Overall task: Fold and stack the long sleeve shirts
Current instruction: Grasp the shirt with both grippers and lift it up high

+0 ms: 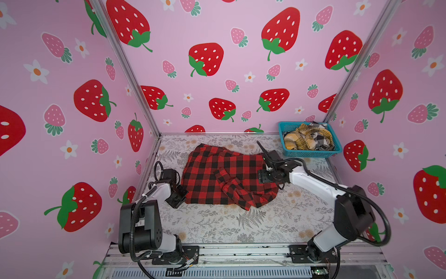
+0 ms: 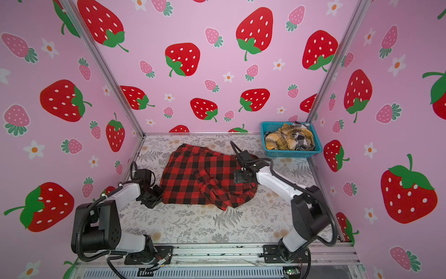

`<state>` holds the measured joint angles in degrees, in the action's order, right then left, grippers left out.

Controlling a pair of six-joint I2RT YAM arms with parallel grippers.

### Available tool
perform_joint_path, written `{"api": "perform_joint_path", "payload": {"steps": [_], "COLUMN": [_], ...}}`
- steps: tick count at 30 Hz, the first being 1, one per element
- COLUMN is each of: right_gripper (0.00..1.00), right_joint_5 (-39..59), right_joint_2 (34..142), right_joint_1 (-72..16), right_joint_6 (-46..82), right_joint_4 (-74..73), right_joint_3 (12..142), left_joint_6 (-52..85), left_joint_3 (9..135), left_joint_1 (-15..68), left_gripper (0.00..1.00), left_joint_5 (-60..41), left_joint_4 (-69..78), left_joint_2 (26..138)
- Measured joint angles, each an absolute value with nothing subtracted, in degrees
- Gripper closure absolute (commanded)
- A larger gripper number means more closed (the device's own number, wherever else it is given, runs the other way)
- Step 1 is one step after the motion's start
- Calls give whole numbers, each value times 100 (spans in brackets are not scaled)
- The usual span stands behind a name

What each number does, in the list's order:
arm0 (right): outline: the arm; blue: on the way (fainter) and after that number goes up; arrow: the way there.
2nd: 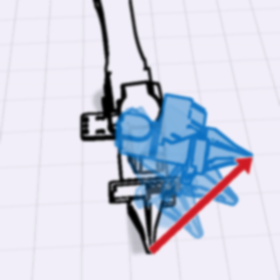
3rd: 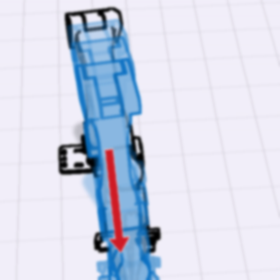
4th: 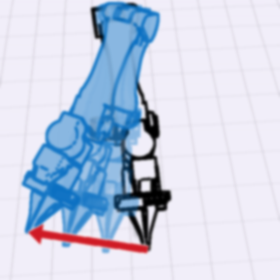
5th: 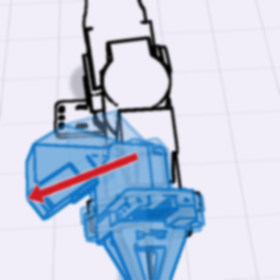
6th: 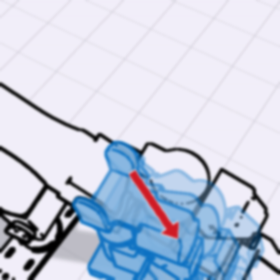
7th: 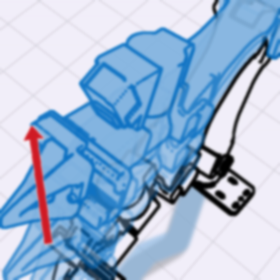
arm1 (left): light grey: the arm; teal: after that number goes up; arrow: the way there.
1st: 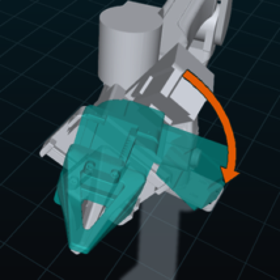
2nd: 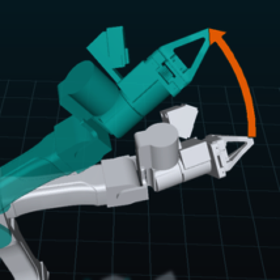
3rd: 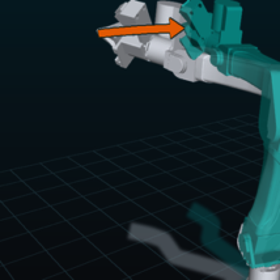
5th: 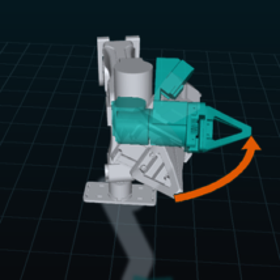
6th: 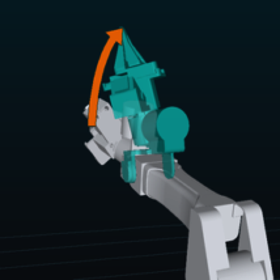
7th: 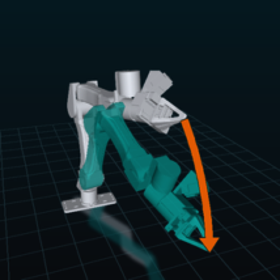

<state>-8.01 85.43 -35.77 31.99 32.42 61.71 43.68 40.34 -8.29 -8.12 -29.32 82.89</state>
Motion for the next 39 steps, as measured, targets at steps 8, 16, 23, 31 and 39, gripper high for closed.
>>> {"api": "perform_joint_path", "payload": {"steps": [8, 16, 23, 31, 39], "right_gripper": [19, 65, 100, 100, 100], "right_joint_5": [320, 923, 1249, 1824, 2519], "right_joint_2": [8005, 8779, 10049, 12521, 11253], "right_joint_1": [-2779, -2650, -2438, -1946, -1699], "right_joint_6": [3881, 4032, 3691, 3122, 3299], "right_joint_4": [2523, 1315, 1203, 2353, 2167], "right_joint_3": [4169, 4270, 5658, 12252, 13312], "left_joint_6": [4370, 4410, 4678, 5411, 5594], "left_joint_3": [4038, 4099, 4845, 9262, 13603], "left_joint_1": [-829, -882, -1015, -1251, -1374], "left_gripper": [100, 100, 100, 100, 100], "left_joint_5": [-816, -967, -1149, -1144, -1223], "left_joint_4": [-2873, -2777, -2668, -3385, -4539], "left_joint_2": [8309, 8418, 9194, 10744, 10353]}}
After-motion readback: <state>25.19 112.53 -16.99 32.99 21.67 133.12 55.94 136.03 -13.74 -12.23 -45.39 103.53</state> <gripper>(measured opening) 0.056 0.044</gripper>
